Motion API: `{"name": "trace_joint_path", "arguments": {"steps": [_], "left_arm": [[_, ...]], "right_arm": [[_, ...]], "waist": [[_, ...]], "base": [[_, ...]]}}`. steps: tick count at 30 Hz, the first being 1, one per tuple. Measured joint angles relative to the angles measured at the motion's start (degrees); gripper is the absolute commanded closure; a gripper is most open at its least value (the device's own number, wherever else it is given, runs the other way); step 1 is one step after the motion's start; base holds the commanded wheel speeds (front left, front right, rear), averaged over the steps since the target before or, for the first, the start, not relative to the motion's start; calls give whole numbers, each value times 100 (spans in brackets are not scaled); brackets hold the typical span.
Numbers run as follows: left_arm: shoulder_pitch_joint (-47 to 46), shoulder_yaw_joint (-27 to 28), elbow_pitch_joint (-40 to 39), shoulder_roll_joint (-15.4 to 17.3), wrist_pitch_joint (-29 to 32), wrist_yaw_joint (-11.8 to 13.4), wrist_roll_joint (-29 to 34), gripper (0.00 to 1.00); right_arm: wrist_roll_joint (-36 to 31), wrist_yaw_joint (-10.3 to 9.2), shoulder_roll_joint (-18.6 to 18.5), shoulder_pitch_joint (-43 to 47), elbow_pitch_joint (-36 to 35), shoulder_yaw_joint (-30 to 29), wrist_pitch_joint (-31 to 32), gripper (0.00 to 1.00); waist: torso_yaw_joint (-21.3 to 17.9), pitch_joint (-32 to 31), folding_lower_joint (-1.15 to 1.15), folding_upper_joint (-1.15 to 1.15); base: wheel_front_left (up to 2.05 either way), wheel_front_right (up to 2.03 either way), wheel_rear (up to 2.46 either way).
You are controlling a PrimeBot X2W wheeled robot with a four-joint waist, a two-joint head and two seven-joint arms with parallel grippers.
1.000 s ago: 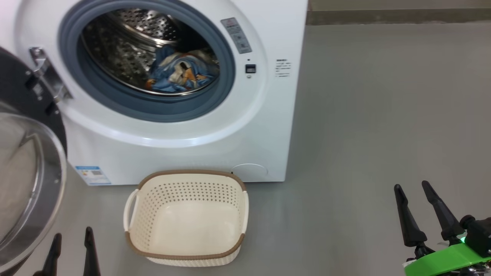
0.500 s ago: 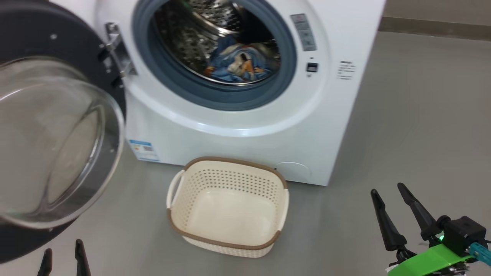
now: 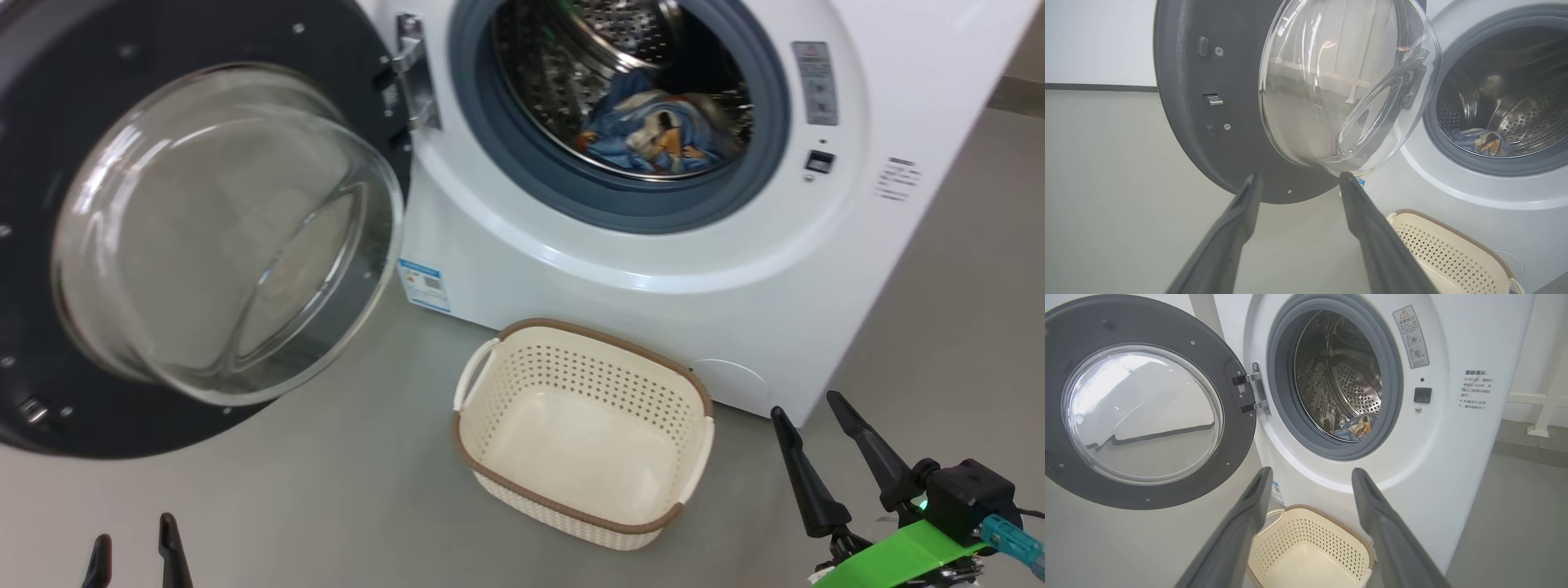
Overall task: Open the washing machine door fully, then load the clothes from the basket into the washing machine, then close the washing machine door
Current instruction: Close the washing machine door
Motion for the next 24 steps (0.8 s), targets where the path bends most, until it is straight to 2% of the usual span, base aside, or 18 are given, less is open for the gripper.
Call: {"name": "trace_joint_path", "arguments": {"steps": [10, 24], "left_arm": [[147, 40, -43, -5, 0, 1, -56, 0], [223, 35, -141, -5, 0, 20, -100, 0]], "right_arm": [[0, 0, 47, -26, 21, 113, 0, 0], [8, 0, 77, -35, 32, 146, 0, 0]], "waist": [[532, -56, 0, 0], [547, -57, 0, 0]], "base": [[0, 0, 0], [0, 0, 0]]}}
